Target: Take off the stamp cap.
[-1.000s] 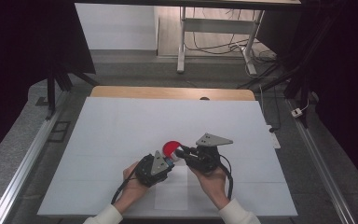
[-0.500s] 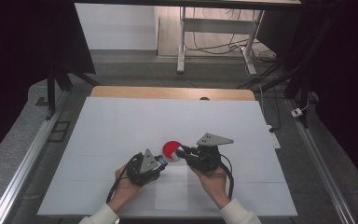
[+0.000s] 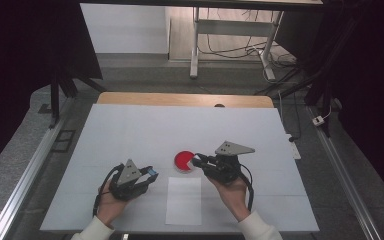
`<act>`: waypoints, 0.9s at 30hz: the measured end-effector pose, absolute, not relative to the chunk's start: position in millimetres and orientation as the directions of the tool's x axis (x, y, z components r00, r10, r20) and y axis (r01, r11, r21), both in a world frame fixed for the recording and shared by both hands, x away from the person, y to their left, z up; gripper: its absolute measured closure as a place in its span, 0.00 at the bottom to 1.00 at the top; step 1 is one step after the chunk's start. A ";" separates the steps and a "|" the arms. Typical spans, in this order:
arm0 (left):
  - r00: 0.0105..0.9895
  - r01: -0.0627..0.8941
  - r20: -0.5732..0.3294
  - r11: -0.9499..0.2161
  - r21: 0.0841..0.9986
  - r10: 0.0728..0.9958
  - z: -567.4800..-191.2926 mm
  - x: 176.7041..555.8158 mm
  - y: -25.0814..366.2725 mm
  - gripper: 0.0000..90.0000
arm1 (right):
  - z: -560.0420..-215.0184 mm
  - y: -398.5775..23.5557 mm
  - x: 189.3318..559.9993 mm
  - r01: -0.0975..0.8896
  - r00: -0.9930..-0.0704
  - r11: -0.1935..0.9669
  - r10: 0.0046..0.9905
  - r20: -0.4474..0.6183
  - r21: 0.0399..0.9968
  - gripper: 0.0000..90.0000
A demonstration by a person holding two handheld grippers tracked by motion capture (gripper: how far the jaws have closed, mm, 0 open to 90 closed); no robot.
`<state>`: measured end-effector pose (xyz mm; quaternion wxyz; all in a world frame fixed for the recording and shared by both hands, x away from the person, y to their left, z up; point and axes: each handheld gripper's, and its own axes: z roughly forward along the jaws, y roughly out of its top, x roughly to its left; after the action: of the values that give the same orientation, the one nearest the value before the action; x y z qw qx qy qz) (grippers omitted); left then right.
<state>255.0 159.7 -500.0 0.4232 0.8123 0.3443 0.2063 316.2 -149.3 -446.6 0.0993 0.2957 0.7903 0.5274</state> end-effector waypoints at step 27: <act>0.623 0.454 -0.012 -0.349 0.820 0.782 -507.7 217.4 219.2 0.72 | -444.9 -155.6 320.7 0.321 -0.808 0.312 0.583 0.086 0.894 0.83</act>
<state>217.4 219.2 -507.7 0.4188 0.7976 0.3874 0.1959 320.7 -155.6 -444.9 0.1277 0.2824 0.7999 0.5139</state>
